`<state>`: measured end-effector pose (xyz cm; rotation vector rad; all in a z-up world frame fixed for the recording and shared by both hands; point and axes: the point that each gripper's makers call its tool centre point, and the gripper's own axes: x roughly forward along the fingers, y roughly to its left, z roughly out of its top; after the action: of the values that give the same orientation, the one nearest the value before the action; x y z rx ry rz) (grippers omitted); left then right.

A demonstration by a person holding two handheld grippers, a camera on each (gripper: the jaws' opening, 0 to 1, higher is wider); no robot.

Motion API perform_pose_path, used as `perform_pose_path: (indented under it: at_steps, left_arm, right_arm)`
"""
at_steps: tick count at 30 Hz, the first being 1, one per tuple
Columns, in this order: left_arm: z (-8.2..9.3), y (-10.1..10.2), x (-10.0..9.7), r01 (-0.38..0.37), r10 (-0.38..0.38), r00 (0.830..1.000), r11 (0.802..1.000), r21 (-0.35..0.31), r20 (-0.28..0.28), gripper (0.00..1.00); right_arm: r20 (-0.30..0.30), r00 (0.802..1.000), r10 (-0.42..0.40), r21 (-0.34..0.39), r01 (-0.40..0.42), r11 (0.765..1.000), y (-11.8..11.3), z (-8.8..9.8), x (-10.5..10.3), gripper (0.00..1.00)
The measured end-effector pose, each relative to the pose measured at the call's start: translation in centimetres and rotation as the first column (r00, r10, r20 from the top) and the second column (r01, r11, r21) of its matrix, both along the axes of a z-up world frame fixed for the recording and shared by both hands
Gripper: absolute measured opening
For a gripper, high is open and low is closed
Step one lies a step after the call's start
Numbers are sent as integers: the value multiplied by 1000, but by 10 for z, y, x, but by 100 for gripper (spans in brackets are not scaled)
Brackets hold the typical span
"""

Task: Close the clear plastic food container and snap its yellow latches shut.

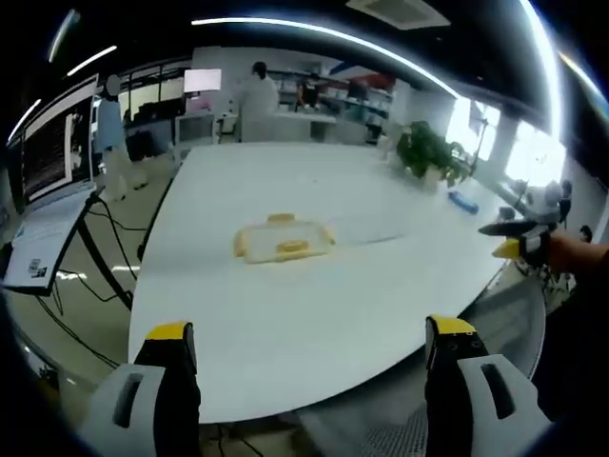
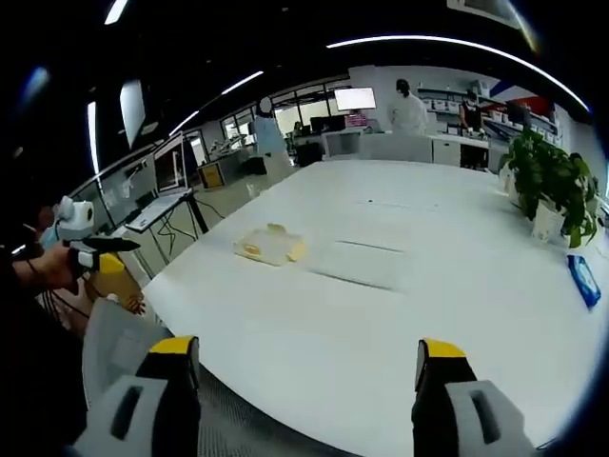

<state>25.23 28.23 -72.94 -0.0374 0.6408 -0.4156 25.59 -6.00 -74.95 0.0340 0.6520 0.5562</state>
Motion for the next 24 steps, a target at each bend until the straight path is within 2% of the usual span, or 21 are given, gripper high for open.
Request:
perform_pose_path:
  at_steps: [6,10,24]
  left_arm:
    - [0,1,-1,-13,13,1000,1000,-4,-2,99]
    - [-1,1,-3,-10,10,1000,1000,-3,-8,97]
    - [-6,2,-4,-5,5,1000,1000,5,-30,99]
  right_arm:
    - [18,1000,-10,-1,10,1000,-3,2,3,95]
    - [12,1000,-6,1,6,1000,-2,0,2,95]
    - [-6,1000,-3,-1,3,1000,-1,-3,3,100]
